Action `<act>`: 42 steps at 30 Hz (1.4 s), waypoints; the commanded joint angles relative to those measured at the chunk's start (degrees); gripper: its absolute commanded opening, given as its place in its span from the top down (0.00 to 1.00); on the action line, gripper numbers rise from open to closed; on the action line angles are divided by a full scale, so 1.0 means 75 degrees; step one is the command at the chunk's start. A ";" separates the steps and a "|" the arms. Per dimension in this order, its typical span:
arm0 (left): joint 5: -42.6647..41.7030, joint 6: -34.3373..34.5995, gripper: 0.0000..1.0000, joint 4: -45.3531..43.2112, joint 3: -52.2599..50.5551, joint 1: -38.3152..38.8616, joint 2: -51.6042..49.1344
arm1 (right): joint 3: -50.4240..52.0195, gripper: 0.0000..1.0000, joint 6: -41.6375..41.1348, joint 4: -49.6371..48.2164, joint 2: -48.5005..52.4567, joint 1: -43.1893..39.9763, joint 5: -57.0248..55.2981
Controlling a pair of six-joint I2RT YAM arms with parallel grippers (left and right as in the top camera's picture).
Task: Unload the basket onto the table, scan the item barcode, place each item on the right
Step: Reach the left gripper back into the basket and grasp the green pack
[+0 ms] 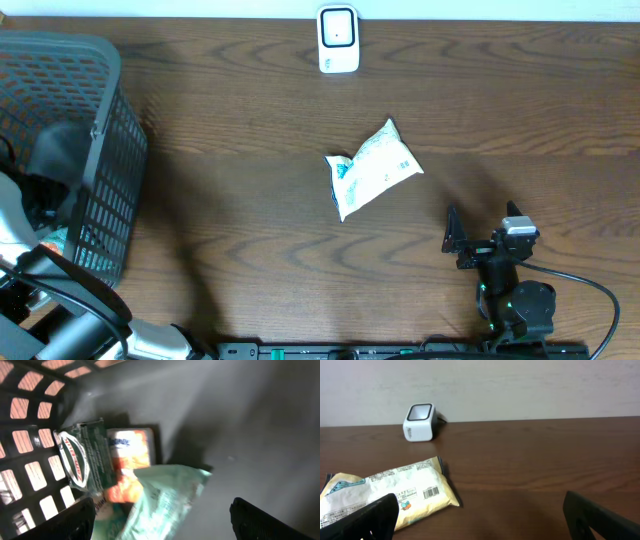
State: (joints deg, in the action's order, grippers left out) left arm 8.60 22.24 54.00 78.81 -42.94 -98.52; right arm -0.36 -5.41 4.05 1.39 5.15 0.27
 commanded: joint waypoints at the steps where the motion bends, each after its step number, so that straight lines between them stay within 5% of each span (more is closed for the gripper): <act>1: 0.0119 0.0096 0.15 -0.0262 -0.0434 -0.0157 -0.0099 | 0.0006 0.01 0.0047 0.0035 -0.0035 -0.0026 0.0038; 24: -0.0256 0.0096 0.24 -0.1113 -0.1489 -0.0137 -0.0111 | 0.0006 0.01 0.0047 0.0035 -0.0035 -0.0026 0.0038; 31: -0.0271 0.0102 0.47 -0.1224 -0.1495 -0.0134 -0.0111 | 0.0006 0.01 0.0047 0.0038 -0.0035 -0.0026 0.0038; 42: -0.0495 0.0102 0.47 -0.1475 -0.1714 -0.0134 -0.0484 | 0.0006 0.01 0.0047 0.0035 -0.0035 -0.0026 0.0038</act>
State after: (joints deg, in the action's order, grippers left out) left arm 6.07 22.70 43.11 67.40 -44.03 -100.01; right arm -0.38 -5.41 4.05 1.39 5.15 0.27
